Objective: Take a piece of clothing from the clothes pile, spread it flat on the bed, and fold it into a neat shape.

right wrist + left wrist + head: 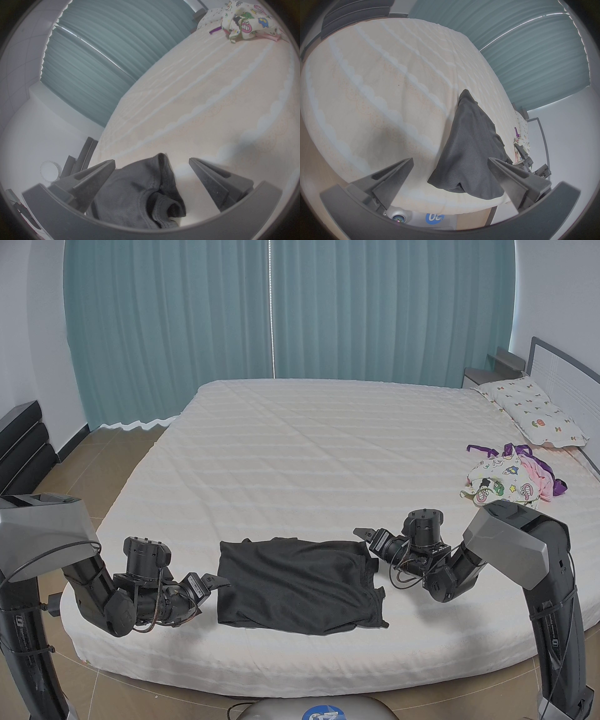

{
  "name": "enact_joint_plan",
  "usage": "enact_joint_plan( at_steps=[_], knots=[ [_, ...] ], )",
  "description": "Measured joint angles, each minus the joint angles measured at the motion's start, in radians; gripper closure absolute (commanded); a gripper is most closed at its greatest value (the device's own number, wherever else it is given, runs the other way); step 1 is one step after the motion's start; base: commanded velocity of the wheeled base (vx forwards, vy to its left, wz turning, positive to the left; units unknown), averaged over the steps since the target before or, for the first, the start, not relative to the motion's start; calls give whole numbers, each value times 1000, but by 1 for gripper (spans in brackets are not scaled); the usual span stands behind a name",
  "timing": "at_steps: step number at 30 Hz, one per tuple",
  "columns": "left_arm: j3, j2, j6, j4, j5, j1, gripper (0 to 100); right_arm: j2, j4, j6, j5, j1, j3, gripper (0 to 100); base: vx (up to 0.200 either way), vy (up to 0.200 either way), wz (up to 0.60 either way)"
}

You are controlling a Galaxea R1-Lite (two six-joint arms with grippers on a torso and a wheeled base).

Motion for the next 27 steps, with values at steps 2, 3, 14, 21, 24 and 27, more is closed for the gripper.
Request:
enact_joint_plan(
  at_steps=[2, 3, 14, 21, 24, 27],
  knots=[
    [2, -2, -13, -2, -1, 0, 0, 5, 53, -13, 37, -15, -38, 0, 0, 0, 0],
    [2, -3, -17, -4, -1, 0, 0, 7, 66, -18, 51, -23, -52, 0, 0, 0, 0],
    [4, -8, -26, -6, -3, -1, 0, 52, 81, -29, 83, -30, -128, 0, 0, 0, 0],
    [4, -10, -27, -6, -2, 1, 0, 68, 86, -39, 83, 6, -153, 100, 0, 0, 0],
    [4, -10, -27, -5, -2, 1, 0, 75, 88, -40, 83, 11, -164, 100, 0, 0, 0],
    [3, -11, -27, -5, -2, 1, 0, 81, 89, -41, 80, 14, -174, 100, 0, 0, 0]
  ],
)
